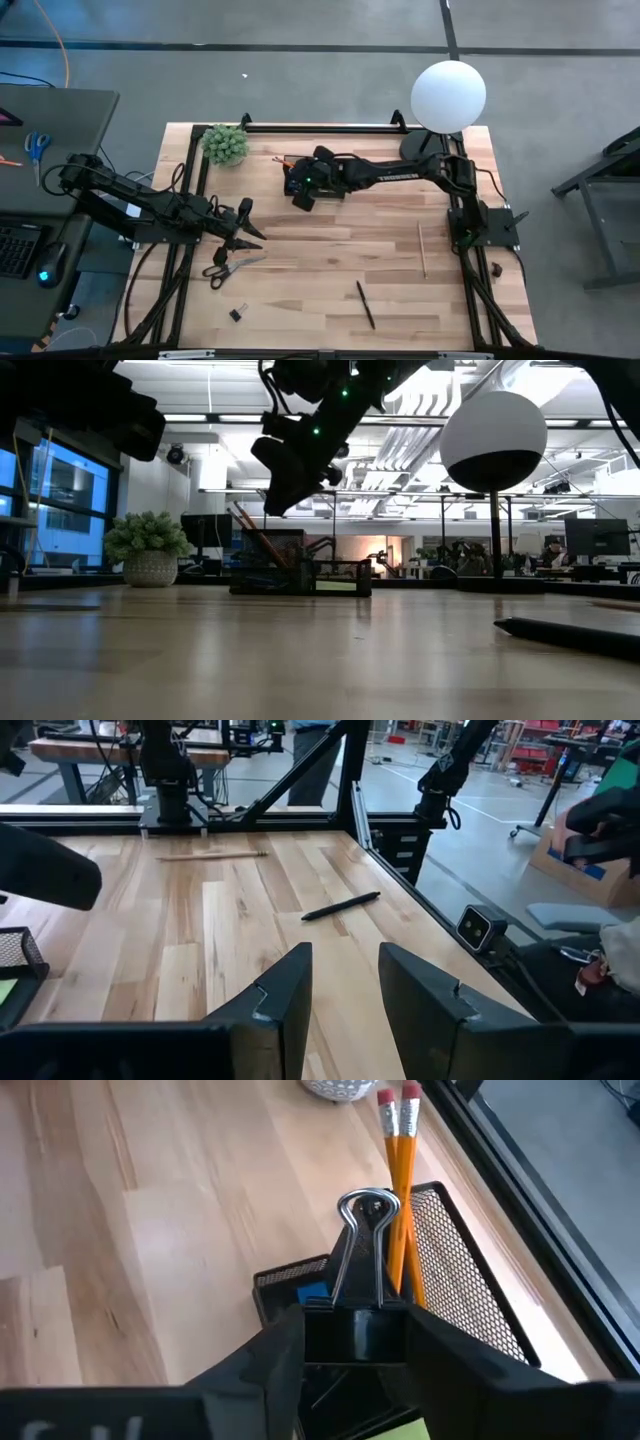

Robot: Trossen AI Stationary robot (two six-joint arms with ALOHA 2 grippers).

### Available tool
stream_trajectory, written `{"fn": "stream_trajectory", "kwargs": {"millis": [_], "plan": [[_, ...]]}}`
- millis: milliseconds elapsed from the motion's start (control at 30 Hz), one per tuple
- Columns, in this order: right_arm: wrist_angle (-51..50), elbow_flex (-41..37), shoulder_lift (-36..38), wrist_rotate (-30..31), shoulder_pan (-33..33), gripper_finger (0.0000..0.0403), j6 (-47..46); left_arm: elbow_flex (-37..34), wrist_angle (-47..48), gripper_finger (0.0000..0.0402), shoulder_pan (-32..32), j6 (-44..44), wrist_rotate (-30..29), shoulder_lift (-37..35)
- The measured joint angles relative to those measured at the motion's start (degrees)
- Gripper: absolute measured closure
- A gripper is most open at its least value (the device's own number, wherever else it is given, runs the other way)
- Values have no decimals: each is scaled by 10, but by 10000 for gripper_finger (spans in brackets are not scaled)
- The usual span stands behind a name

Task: Pick and place office supplies into organizer
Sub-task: Put the right clip binder into the organizer bin, then put the clip binder into the organizer bin

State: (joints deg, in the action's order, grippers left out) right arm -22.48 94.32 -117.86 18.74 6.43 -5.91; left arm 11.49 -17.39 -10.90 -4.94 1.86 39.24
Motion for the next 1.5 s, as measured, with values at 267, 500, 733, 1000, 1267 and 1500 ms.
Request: {"fn": "stream_trajectory", "kwargs": {"millis": [267,500,733,1000,1267,1500], "plan": [[-8,0,0,7,-1,199,15,0,6,296,0,-23,0,0],[-13,0,0,-17,-3,176,-12,0,53,296,0,-71,0,0],[-37,0,0,-146,-34,185,-16,-31,35,296,0,-104,-17,0],[-36,-1,0,-68,-95,205,-22,-33,34,295,0,-121,-43,0],[233,-104,0,-71,-153,233,36,-33,43,295,0,-124,-75,0],[367,-161,0,-97,-153,255,64,-33,38,295,0,-136,-107,0]]}}
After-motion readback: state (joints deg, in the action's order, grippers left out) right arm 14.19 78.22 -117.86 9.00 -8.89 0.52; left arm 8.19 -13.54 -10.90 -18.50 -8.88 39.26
